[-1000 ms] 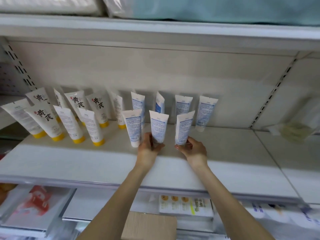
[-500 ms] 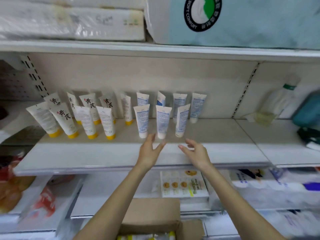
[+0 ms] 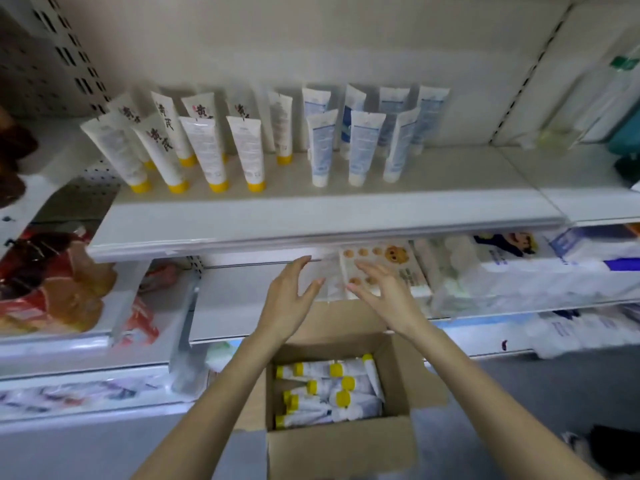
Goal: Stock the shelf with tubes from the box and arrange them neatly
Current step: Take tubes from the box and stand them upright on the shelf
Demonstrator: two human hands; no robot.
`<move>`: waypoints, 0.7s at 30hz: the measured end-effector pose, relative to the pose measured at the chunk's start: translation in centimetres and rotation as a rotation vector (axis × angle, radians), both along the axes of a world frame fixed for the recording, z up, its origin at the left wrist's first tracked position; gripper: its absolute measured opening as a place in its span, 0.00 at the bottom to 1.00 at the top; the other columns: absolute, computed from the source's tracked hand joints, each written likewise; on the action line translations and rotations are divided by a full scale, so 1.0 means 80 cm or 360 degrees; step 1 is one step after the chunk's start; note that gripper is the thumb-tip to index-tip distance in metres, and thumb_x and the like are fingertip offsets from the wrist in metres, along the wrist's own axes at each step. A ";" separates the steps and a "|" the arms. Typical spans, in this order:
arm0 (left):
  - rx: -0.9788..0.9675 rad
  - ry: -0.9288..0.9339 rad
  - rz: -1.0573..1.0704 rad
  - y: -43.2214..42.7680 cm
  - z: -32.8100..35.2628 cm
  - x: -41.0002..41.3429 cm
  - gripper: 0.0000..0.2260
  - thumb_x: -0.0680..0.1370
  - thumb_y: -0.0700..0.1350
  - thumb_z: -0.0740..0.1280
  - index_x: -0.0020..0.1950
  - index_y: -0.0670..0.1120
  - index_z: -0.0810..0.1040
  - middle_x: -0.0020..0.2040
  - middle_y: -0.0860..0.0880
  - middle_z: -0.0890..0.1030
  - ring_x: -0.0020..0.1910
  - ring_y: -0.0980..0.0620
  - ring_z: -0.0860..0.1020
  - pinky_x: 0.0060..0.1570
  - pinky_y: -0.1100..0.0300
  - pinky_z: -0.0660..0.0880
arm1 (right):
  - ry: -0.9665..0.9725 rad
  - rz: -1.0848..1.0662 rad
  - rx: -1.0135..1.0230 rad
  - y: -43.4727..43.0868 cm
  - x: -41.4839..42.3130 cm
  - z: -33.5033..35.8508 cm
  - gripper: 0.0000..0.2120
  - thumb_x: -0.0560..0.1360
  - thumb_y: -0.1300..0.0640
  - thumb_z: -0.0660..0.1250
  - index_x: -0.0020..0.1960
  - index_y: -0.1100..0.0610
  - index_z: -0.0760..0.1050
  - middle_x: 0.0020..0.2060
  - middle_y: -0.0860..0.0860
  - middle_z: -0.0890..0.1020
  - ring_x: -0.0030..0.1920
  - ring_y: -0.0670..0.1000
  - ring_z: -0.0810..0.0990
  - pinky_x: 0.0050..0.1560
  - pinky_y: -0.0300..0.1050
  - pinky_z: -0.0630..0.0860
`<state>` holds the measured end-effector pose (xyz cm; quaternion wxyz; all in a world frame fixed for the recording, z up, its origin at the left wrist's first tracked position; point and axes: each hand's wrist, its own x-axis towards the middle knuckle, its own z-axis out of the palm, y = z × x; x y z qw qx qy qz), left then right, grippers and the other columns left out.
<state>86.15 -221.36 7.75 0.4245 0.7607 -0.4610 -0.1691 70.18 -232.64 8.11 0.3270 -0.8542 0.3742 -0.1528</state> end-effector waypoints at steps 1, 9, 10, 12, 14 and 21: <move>0.0060 -0.0092 -0.0032 0.007 -0.010 0.002 0.22 0.78 0.50 0.64 0.71 0.45 0.67 0.69 0.49 0.71 0.69 0.52 0.68 0.66 0.63 0.61 | 0.0068 0.0036 -0.0032 0.007 0.000 -0.009 0.26 0.75 0.47 0.66 0.70 0.55 0.68 0.68 0.51 0.71 0.69 0.51 0.67 0.69 0.44 0.61; 0.0627 -0.0586 -0.0195 0.047 -0.095 0.009 0.40 0.72 0.69 0.41 0.75 0.44 0.59 0.75 0.46 0.61 0.75 0.50 0.57 0.74 0.56 0.49 | 0.0597 0.0331 -0.0164 0.029 0.005 -0.073 0.33 0.77 0.42 0.60 0.76 0.56 0.55 0.76 0.50 0.58 0.74 0.51 0.57 0.73 0.42 0.52; 0.0673 -0.0617 -0.0219 0.053 -0.109 0.010 0.43 0.70 0.70 0.38 0.75 0.44 0.59 0.75 0.45 0.60 0.75 0.49 0.57 0.73 0.57 0.47 | 0.0637 0.0350 -0.0134 0.031 0.004 -0.083 0.33 0.78 0.42 0.59 0.76 0.56 0.54 0.76 0.50 0.56 0.75 0.51 0.56 0.73 0.43 0.52; 0.0736 -0.0631 -0.0223 0.067 -0.135 0.009 0.45 0.70 0.71 0.36 0.75 0.43 0.58 0.76 0.44 0.59 0.75 0.49 0.56 0.73 0.58 0.44 | 0.0731 0.0362 -0.0025 0.037 0.001 -0.108 0.35 0.78 0.40 0.57 0.77 0.55 0.50 0.77 0.50 0.53 0.75 0.52 0.53 0.73 0.45 0.50; 0.0811 -0.0647 -0.0241 0.082 -0.162 0.009 0.46 0.70 0.72 0.33 0.76 0.43 0.57 0.76 0.45 0.58 0.76 0.49 0.54 0.71 0.58 0.41 | 0.0844 0.0398 0.0037 0.041 -0.003 -0.137 0.35 0.78 0.39 0.54 0.77 0.54 0.46 0.77 0.49 0.49 0.76 0.51 0.50 0.73 0.45 0.48; 0.1129 -0.0672 -0.0330 0.133 -0.273 0.002 0.41 0.75 0.67 0.35 0.75 0.41 0.59 0.76 0.44 0.59 0.75 0.48 0.56 0.71 0.50 0.48 | 0.1061 0.0459 0.0258 0.063 -0.024 -0.246 0.38 0.77 0.35 0.49 0.77 0.54 0.42 0.77 0.50 0.46 0.76 0.49 0.47 0.73 0.45 0.47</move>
